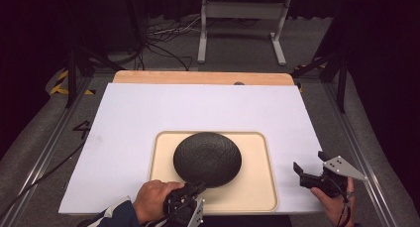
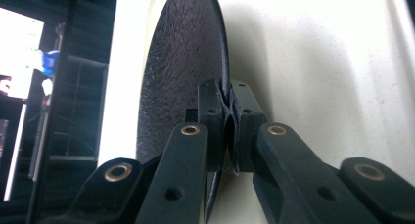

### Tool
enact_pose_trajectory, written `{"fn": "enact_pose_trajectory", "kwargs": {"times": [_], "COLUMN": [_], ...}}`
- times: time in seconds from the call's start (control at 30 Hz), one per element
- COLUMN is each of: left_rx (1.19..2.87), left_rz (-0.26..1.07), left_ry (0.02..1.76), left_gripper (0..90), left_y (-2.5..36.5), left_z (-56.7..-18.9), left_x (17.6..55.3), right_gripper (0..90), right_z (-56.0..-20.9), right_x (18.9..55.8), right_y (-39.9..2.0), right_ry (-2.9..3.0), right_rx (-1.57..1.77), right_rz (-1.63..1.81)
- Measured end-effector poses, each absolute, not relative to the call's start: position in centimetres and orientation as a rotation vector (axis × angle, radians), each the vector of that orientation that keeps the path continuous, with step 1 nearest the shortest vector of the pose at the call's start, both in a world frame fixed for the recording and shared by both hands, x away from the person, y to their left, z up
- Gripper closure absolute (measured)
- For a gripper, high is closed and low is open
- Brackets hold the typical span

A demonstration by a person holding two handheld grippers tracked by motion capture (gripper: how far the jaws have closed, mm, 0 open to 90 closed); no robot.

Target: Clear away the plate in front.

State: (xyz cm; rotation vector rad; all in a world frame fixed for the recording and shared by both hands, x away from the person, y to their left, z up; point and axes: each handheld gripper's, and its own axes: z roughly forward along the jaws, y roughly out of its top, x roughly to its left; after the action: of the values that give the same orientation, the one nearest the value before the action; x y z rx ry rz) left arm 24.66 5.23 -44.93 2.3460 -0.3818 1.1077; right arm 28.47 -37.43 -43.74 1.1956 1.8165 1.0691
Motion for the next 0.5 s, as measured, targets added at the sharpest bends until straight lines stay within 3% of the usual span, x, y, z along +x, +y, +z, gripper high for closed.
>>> {"fn": "enact_pose_trajectory", "kwargs": {"times": [0.2,0.5], "left_rx": [2.338,2.32], "left_rz": [1.106,0.99], "left_ry": [-0.399,-0.392], "left_gripper": [84.9,82.3], "left_y": [4.97,4.29], "left_z": [-45.22,-45.48], "left_x": [24.45,24.69], "right_gripper": [6.0,6.0], "right_z": [-43.72,-43.69], "right_x": [28.44,28.42], "right_y": [-37.46,-37.4], "right_ry": [1.816,1.817], "right_rx": [1.196,1.193], "right_rz": [1.069,1.072]}}
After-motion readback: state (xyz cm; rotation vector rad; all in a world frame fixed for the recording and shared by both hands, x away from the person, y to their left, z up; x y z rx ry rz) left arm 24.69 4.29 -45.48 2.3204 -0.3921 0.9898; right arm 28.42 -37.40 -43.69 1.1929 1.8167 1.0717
